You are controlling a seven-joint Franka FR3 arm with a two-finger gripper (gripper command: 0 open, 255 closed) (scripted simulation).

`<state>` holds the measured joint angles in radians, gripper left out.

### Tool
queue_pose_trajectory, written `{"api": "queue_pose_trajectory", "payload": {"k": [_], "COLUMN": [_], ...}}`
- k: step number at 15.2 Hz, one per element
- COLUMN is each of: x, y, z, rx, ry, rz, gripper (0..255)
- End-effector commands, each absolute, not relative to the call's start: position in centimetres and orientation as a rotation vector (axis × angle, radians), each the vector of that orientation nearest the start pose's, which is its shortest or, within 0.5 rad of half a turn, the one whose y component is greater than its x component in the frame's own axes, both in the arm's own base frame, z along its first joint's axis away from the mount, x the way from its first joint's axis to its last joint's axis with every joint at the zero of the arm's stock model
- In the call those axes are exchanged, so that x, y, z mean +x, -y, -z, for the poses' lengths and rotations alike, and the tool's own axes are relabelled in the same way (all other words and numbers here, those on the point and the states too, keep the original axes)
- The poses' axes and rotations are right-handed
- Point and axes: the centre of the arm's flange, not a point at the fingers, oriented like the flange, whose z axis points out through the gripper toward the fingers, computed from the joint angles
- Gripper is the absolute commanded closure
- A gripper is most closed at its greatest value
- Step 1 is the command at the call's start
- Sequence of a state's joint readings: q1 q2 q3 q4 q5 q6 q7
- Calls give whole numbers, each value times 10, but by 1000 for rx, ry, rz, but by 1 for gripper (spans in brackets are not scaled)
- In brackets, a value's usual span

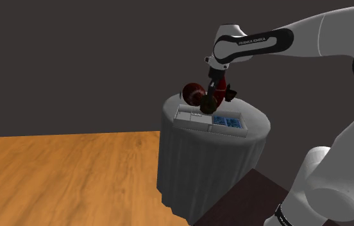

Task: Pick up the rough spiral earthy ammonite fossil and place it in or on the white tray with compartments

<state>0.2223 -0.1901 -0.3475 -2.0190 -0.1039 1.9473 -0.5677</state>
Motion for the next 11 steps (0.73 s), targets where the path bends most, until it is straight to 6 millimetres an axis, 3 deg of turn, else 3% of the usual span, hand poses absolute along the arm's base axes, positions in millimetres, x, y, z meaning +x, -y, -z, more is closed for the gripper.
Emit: {"api": "queue_pose_trajectory", "payload": {"k": [1, 2, 6, 11], "x": [510, 510, 444, 452], "y": [82, 82, 94, 94], "z": [-539, -539, -565, -540], "rx": [-3116, -3116, -3113, -3113], "ry": [759, 759, 587, 587], "rz": [145, 145, 500, 500], "gripper": [0, 0, 0, 0]}}
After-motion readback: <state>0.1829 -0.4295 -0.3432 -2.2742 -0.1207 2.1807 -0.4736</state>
